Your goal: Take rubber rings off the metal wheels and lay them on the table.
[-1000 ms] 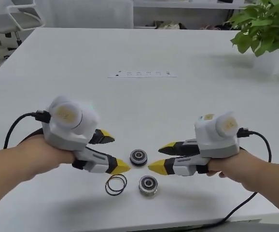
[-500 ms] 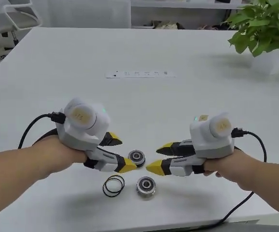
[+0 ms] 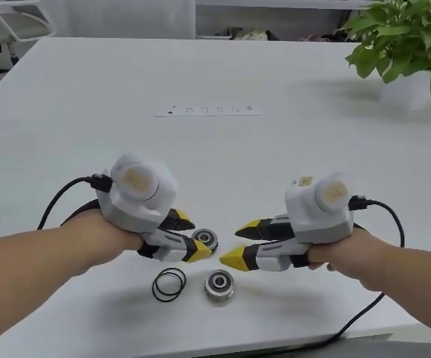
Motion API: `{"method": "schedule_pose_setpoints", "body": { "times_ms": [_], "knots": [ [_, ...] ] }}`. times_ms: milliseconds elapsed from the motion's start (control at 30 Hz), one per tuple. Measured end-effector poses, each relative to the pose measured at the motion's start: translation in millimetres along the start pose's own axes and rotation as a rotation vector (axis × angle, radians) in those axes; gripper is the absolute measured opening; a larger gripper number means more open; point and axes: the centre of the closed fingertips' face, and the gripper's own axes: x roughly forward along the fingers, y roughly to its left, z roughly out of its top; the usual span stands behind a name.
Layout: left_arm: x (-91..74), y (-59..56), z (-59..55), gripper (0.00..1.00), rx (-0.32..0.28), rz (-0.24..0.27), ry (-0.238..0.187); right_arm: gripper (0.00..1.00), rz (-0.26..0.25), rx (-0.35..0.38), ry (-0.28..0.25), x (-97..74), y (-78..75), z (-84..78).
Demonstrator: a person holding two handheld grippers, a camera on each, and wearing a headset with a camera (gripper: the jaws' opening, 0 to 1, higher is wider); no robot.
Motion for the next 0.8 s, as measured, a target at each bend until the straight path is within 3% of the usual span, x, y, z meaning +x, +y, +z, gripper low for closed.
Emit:
{"method": "schedule_pose_setpoints", "body": {
  "times_ms": [800],
  "knots": [
    [7.7, 6.0, -1.3, 0.08, 0.034, 0.036, 0.027, 0.36, 0.011, -0.009, 0.000, 8.0, 0.0, 4.6]
  ]
}}
